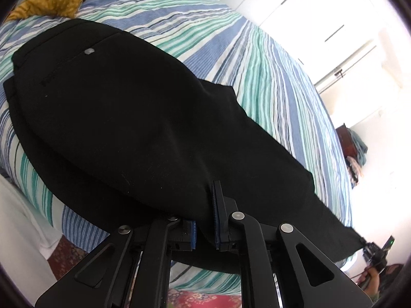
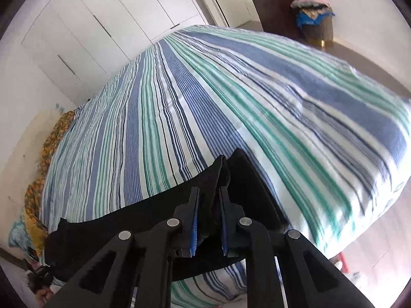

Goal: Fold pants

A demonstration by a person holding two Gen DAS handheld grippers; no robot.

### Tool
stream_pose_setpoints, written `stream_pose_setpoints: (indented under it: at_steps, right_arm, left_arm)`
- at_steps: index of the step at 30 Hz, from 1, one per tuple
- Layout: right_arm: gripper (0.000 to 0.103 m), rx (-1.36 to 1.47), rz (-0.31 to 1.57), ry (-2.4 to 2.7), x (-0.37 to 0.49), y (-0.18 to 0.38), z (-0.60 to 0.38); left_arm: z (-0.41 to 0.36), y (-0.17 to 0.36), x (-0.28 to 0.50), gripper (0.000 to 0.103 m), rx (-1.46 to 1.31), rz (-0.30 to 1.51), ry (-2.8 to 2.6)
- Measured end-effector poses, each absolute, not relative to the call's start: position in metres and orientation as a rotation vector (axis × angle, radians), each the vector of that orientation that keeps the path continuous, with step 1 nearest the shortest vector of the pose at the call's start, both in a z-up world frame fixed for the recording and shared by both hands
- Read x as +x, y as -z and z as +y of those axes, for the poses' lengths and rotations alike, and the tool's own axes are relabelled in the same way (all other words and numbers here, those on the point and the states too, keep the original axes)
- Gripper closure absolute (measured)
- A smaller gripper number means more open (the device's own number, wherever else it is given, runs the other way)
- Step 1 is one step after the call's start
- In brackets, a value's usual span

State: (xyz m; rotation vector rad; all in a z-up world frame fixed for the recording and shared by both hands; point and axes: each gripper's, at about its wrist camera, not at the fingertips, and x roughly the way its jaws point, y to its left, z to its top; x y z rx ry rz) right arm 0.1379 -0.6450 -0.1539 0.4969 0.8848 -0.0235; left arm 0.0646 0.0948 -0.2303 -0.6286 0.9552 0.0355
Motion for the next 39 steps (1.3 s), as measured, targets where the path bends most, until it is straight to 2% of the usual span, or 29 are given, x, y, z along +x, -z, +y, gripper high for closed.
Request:
stream_pose_setpoints:
  at_steps: [6, 9, 11, 15, 28, 37, 39]
  right_arm:
    - [0.089, 0.503, 1.093, 0.180, 0.145, 0.199, -0.668]
    - [0.089, 0.477, 1.087, 0.192, 0.144, 0.198, -0.669]
    - [0.089, 0.458, 1.105, 0.203, 0.146, 0.202, -0.665]
    - [0.089, 0.447, 1.115, 0.210, 0.148, 0.205, -0.662]
    - [0.089, 0.410, 1.123, 0.231, 0.148, 0.202, -0.655]
    - [0.088, 0.416, 1.129, 0.227, 0.150, 0.204, -0.655]
    - [0.088, 0.422, 1.127, 0.225, 0.149, 0.204, -0.656]
  left_arm:
    - [0.086, 0.244, 0.070, 0.093, -0.625, 1.027, -0.045]
    - [0.092, 0.247, 0.068, 0.091, -0.689, 1.018, -0.036]
    - [0.095, 0.248, 0.068, 0.094, -0.713, 1.014, -0.030]
    - [0.097, 0.244, 0.059, 0.099, -0.689, 1.013, -0.042]
    - [0.078, 0.237, 0.061, 0.099, -0.593, 1.048, -0.097]
    - [0.068, 0.238, 0.065, 0.091, -0.523, 1.057, -0.122]
    - [0.066, 0.236, 0.064, 0.081, -0.508, 1.059, -0.122]
